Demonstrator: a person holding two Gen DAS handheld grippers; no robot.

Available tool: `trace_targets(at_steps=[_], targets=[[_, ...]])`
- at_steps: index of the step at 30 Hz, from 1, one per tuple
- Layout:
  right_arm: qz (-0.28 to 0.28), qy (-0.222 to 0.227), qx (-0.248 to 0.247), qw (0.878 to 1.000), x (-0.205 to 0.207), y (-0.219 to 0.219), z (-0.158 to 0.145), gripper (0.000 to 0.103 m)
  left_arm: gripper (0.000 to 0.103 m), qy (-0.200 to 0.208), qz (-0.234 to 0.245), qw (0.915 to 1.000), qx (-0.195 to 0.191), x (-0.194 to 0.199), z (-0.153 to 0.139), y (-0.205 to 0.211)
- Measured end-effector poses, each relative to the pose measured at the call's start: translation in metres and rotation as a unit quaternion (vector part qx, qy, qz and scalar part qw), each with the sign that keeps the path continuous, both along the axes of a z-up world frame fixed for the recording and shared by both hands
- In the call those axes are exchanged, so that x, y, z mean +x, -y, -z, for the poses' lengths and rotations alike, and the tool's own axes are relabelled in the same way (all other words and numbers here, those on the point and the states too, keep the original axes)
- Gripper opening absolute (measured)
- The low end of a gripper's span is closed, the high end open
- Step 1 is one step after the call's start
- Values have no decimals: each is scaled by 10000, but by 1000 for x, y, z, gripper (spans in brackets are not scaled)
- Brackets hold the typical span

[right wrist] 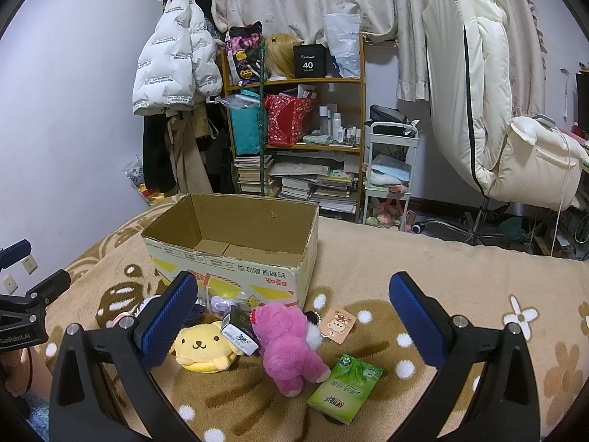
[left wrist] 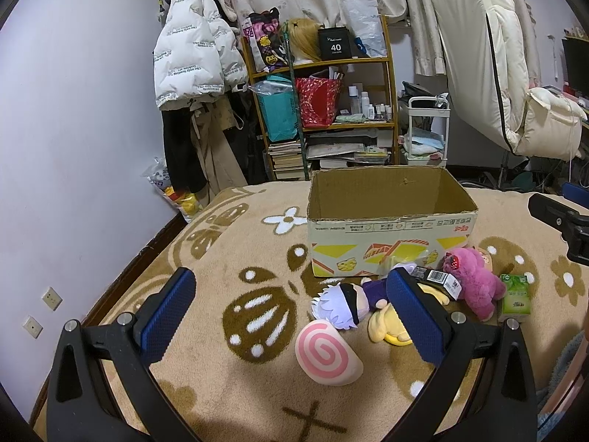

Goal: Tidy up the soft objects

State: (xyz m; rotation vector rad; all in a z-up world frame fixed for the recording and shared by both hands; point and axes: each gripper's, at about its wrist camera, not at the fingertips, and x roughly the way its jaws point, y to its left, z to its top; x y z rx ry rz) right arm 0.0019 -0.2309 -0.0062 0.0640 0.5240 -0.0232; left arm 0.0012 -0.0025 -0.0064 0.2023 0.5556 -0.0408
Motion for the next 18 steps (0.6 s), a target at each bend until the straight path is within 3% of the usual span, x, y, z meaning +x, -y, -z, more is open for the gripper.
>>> trace_targets(at_steps=[18], targets=[[16,-13,-6,10000,1,0,2,103,102,19,-10,10000,0,-1,-1,-3]])
